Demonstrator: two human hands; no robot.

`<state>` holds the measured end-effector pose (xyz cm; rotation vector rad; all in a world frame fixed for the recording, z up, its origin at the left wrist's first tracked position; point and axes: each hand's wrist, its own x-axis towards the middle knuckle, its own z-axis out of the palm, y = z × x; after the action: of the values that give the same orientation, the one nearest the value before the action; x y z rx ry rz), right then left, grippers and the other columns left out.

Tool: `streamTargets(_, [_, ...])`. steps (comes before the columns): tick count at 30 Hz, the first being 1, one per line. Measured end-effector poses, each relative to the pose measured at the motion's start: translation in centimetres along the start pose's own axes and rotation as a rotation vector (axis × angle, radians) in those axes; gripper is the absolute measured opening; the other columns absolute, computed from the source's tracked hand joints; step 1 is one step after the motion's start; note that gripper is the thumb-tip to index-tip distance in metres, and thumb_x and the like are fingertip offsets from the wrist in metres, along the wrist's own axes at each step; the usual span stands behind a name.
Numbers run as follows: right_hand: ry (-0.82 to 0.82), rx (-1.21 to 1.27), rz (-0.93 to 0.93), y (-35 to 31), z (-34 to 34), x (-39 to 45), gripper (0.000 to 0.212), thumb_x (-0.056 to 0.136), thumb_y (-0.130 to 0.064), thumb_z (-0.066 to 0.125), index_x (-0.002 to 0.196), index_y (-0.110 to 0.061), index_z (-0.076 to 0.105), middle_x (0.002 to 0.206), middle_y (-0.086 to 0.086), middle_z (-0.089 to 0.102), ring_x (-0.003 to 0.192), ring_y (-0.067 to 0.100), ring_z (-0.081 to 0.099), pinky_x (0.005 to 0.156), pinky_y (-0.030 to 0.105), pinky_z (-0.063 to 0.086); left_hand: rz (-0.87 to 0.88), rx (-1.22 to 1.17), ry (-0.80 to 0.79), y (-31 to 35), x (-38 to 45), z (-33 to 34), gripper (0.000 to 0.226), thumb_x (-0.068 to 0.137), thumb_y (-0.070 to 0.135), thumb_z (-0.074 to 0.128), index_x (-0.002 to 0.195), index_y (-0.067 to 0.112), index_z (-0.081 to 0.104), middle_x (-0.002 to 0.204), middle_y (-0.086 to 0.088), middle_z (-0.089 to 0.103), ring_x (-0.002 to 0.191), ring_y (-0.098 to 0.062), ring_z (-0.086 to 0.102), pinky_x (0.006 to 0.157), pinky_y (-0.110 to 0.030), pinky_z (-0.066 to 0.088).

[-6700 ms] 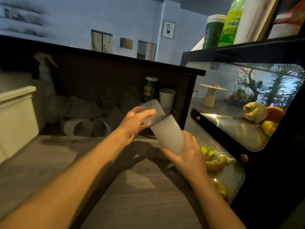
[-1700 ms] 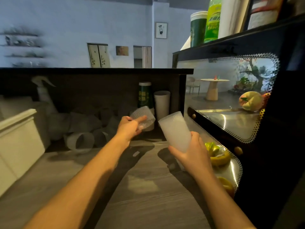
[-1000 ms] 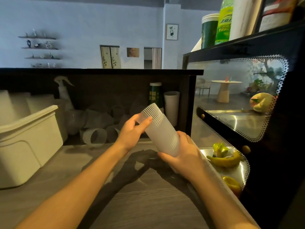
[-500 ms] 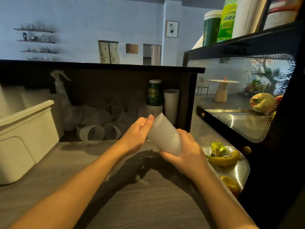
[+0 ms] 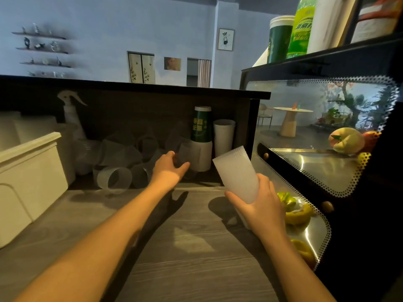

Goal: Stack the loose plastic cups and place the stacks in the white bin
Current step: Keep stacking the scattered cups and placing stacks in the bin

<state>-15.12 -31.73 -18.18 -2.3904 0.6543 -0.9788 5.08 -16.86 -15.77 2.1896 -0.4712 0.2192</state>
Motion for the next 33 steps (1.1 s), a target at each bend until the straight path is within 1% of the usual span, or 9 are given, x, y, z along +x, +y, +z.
streamTargets(4, [-0.006,-0.006,-0.004,-0.1,0.2,0.0,0.081,0.073,-0.065,0.067,0.134,-0.02,0.04,0.121,0.0,0.048,0.09,0.01,0.04,0.061,0.023,0.03,0.0,-0.005,0.053,1.2,1.5,1.6,0.037,0.088,0.037,0.068,0.104,0.004,0.06,0.103,-0.013,0.063,0.1,-0.03,0.061,0.083,-0.04,0.052])
streamTargets(6, [0.002,0.003,-0.005,0.1,0.4,0.1,0.081,0.072,-0.066,0.068,0.134,-0.021,0.04,0.121,0.0,0.048,0.091,0.01,0.041,0.066,0.025,0.033,-0.03,-0.023,0.077,1.6,2.0,2.5,0.026,0.088,0.029,0.069,0.077,0.01,0.054,0.084,-0.009,0.059,0.088,-0.029,0.061,0.072,-0.035,0.049])
streamTargets(8, [0.01,0.012,-0.006,0.2,0.4,0.0,0.081,0.072,-0.066,0.068,0.133,-0.021,0.04,0.12,-0.002,0.048,0.091,0.009,0.042,0.067,0.025,0.035,-0.074,-0.001,0.072,1.9,2.3,3.3,0.029,0.088,0.025,0.067,0.069,0.013,0.049,0.079,-0.006,0.055,0.082,-0.026,0.059,0.07,-0.033,0.045])
streamTargets(13, [0.004,-0.008,-0.009,0.1,0.6,0.1,0.081,0.072,-0.068,0.065,0.133,-0.023,0.038,0.119,-0.004,0.046,0.092,0.007,0.041,0.067,0.023,0.037,-0.21,0.064,0.033,2.7,3.0,5.0,0.023,0.094,0.033,0.059,0.096,0.01,0.056,0.097,-0.008,0.055,0.093,-0.025,0.054,0.086,-0.037,0.046])
streamTargets(16, [0.01,-0.013,-0.003,0.4,0.7,0.2,0.081,0.072,-0.07,0.064,0.132,-0.025,0.036,0.117,-0.006,0.044,0.092,0.007,0.041,0.068,0.025,0.04,-0.199,0.08,0.075,2.8,2.9,5.5,0.031,0.094,0.035,0.06,0.108,0.007,0.06,0.104,-0.009,0.058,0.103,-0.029,0.059,0.083,-0.035,0.044])
streamTargets(21, [-0.001,-0.016,0.004,0.4,0.6,0.2,0.081,0.073,-0.068,0.066,0.133,-0.024,0.036,0.119,-0.005,0.044,0.092,0.008,0.039,0.07,0.027,0.037,-0.065,-0.019,0.167,2.5,2.0,4.9,0.028,0.087,0.032,0.069,0.083,0.009,0.054,0.092,-0.012,0.059,0.092,-0.031,0.061,0.069,-0.034,0.044])
streamTargets(25, [-0.004,-0.012,0.021,0.3,0.4,0.1,0.079,0.073,-0.068,0.066,0.132,-0.024,0.037,0.12,-0.002,0.046,0.091,0.01,0.038,0.072,0.028,0.035,0.033,-0.133,0.135,2.2,1.1,2.8,0.059,0.087,0.052,0.065,0.118,0.003,0.053,0.118,-0.015,0.053,0.111,-0.031,0.053,0.088,-0.038,0.046])
streamTargets(29, [-0.01,-0.016,0.009,0.1,0.5,-0.1,0.079,0.073,-0.069,0.065,0.133,-0.025,0.037,0.121,-0.001,0.048,0.091,0.011,0.039,0.073,0.029,0.033,0.156,-0.261,0.15,2.0,-0.4,-0.2,0.056,0.085,0.048,0.068,0.127,0.016,0.049,0.117,0.0,0.05,0.103,-0.014,0.056,0.08,-0.026,0.047])
streamTargets(33, [-0.011,-0.001,-0.048,0.0,0.6,-0.3,0.082,0.072,-0.069,0.066,0.135,-0.025,0.038,0.119,-0.001,0.049,0.093,0.013,0.046,0.07,0.03,0.038,0.234,-0.356,0.185,1.4,-2.0,-3.1,0.047,0.084,0.049,0.069,0.118,0.021,0.052,0.112,0.003,0.058,0.092,-0.002,0.057,0.068,-0.01,0.047])
